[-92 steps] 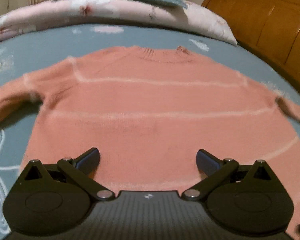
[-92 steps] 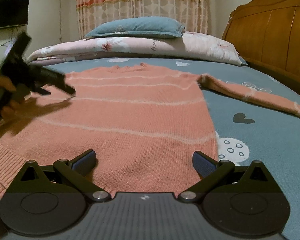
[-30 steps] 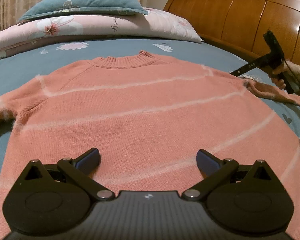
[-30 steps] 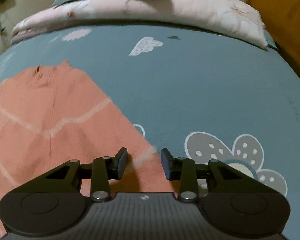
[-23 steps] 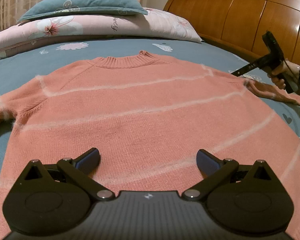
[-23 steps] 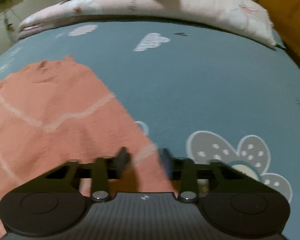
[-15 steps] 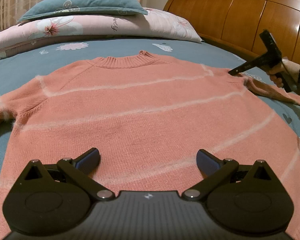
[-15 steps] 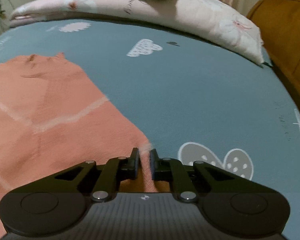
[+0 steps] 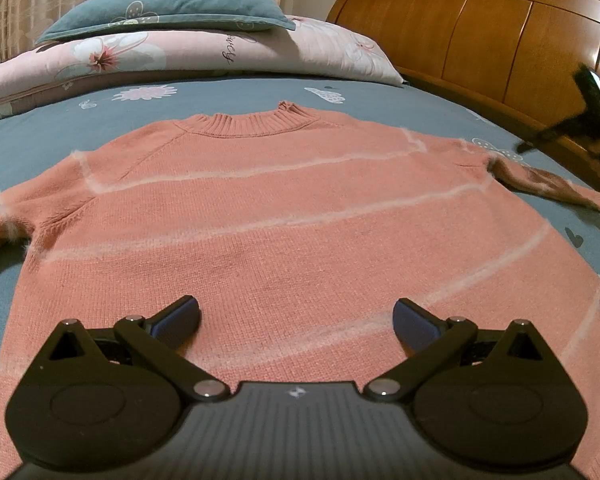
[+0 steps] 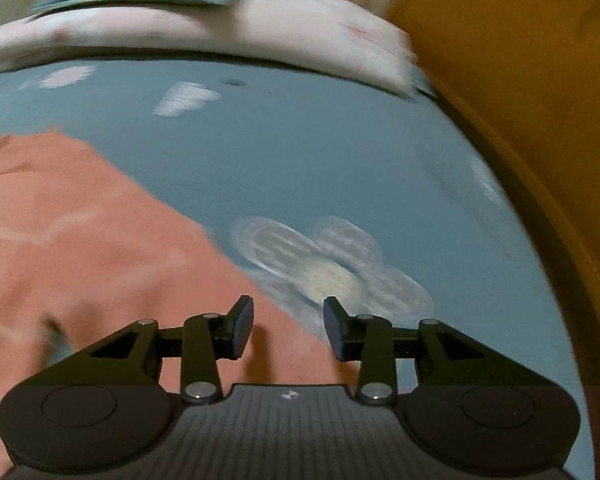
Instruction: Fold clothes
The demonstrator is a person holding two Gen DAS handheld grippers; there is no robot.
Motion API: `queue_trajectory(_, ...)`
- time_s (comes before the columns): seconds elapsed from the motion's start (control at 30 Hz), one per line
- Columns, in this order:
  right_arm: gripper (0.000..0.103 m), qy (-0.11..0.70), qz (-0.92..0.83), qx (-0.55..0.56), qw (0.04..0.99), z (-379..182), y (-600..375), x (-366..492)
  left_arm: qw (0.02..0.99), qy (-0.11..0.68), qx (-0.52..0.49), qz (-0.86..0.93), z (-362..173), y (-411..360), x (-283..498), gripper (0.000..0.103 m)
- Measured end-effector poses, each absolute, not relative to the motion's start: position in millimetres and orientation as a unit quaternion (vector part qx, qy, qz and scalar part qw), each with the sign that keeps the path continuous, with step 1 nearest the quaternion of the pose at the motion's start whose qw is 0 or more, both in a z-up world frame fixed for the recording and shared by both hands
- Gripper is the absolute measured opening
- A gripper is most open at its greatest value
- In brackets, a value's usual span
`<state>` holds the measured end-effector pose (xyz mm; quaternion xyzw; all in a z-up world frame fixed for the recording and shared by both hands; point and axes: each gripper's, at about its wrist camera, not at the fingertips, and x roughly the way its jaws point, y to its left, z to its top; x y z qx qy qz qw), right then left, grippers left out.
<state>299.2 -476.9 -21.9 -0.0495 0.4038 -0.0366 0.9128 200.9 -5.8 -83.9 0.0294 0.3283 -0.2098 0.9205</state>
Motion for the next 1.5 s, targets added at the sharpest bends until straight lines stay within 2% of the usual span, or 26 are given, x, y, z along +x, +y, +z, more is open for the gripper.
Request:
queue_trajectory(0.07,0.050,0.408,-0.060,-0.018,0.911,-25.0,-508.1,286.8,0.921,0.328,0.030,-0.209,-84.0,-6.3,201.2,0.102)
queue_trajectory(0.23,0.050,0.414,-0.099,-0.002,0.905,-39.8,-554.4,270.7,0.921,0.328,0.030,-0.209,-84.3,-6.5,201.5,0.102)
queue_trajectory(0.37,0.053,0.380,-0.123,0.061,0.915,-37.9,-590.9,246.2,0.921,0.328,0.030,-0.210,-84.4,-6.3,201.4,0.102)
queue_trajectory(0.77,0.055,0.425,0.014,-0.029,0.905,-60.6,-551.4,287.2,0.920,0.328,0.028,-0.211,-85.2,-4.5,202.6,0.102)
queue_trajectory(0.8,0.054,0.430,0.018,-0.031,0.902,-60.4,-550.5,288.2,0.920,0.328,0.028,-0.211,-85.2,-4.5,202.6,0.102)
queue_trajectory(0.93,0.017,0.432,0.023,-0.072,0.899,-53.1,-535.2,279.4,0.920,0.328,0.028,-0.211,-85.2,-4.6,201.9,0.102)
queue_trajectory(0.97,0.014,0.431,0.019,-0.082,0.898,-51.3,-533.3,276.0,0.920,0.328,0.028,-0.211,-85.2,-4.6,201.8,0.102)
queue_trajectory(1.17,0.011,0.420,-0.023,-0.114,0.900,-37.3,-532.9,283.7,0.921,0.328,0.029,-0.211,-85.4,-4.7,201.3,0.102)
queue_trajectory(1.3,0.018,0.436,-0.055,-0.102,0.892,-40.2,-540.8,299.3,0.920,0.328,0.030,-0.211,-85.4,-4.5,201.4,0.102)
queue_trajectory(1.37,0.038,0.437,-0.080,-0.110,0.889,-44.0,-541.4,300.2,0.920,0.328,0.029,-0.211,-85.3,-4.9,201.5,0.102)
queue_trajectory(1.5,0.047,0.396,-0.126,-0.054,0.908,-24.0,-559.9,278.1,0.920,0.328,0.029,-0.211,-85.4,-5.3,201.9,0.102)
